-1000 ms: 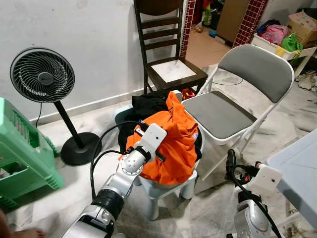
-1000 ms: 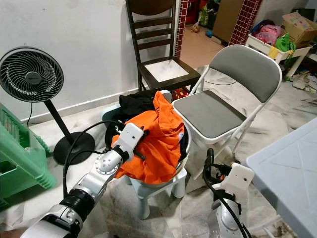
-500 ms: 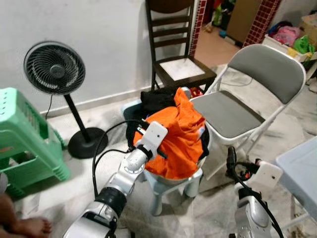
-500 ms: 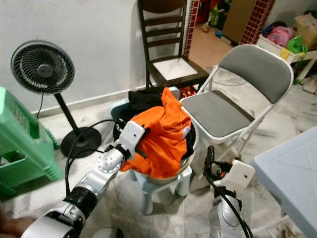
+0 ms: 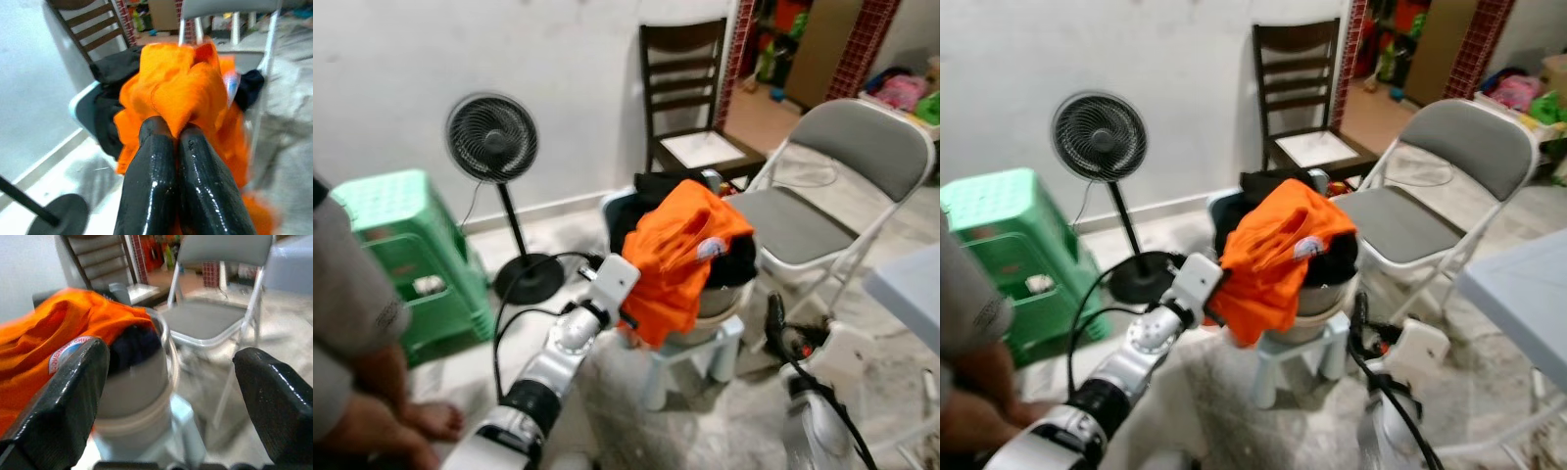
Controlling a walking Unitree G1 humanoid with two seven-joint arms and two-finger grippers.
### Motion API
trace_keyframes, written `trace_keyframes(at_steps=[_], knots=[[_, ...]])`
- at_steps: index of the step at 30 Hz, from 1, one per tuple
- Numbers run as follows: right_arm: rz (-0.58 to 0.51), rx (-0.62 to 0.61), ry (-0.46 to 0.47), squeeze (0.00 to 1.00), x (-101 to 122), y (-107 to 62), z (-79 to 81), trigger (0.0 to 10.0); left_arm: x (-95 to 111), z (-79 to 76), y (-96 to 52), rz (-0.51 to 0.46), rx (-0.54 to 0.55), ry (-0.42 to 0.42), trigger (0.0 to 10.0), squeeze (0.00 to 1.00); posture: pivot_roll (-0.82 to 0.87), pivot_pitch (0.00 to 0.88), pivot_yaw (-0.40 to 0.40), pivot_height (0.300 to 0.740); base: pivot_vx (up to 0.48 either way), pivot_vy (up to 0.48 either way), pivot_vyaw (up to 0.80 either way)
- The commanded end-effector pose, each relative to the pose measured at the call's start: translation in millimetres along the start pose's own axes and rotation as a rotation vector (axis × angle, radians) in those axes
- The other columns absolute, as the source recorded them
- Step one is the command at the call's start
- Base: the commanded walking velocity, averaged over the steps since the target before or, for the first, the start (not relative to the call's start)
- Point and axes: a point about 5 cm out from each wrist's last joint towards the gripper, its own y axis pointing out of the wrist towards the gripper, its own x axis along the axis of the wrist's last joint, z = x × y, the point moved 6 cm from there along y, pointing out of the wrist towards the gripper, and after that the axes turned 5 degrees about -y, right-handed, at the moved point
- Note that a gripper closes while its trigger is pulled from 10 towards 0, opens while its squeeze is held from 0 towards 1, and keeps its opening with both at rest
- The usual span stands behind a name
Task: Hang hanger
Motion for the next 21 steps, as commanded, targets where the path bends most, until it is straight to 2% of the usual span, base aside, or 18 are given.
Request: trace_keyframes(at_steps=[1, 6, 11, 14, 21], knots=[[-0.018, 0.001, 0.0, 0.0, 5.4, 2.0, 0.8, 10.0, 4.3, 2.6, 0.6, -0.014, 0.0, 0.016, 10.0, 0.0, 0.07, 0.0, -0.029, 0.74, -0.274, 0.0, 0.0], [-0.013, -0.002, -0.006, 0.0, 3.9, -0.8, -1.5, 10.0, 5.1, 0.7, 0.2, -0.025, -0.011, 0.014, 10.0, 0.0, 0.07, 0.0, -0.035, 0.74, -0.055, 0.0, 0.0], [-0.005, 0.005, -0.011, 0.0, 2.4, -3.3, -0.9, 10.0, 4.0, -7.6, -0.6, -0.026, -0.073, -0.076, 10.0, 0.0, 0.06, 0.0, -0.044, 0.74, 0.0, 0.0, 0.0], [0.004, 0.009, -0.016, 0.0, 1.0, -4.2, -0.8, 10.0, 5.5, -9.5, -0.3, -0.032, -0.08, -0.084, 10.0, 0.0, 0.06, 0.0, -0.047, 0.74, 0.0, 0.0, 0.0], [0.006, 0.012, -0.025, 0.0, 2.1, -3.8, -3.9, 10.0, 9.1, -15.5, 0.3, -0.046, -0.121, -0.12, 10.0, 0.0, 0.06, 0.0, -0.047, 0.74, 0.0, 0.0, -0.76]])
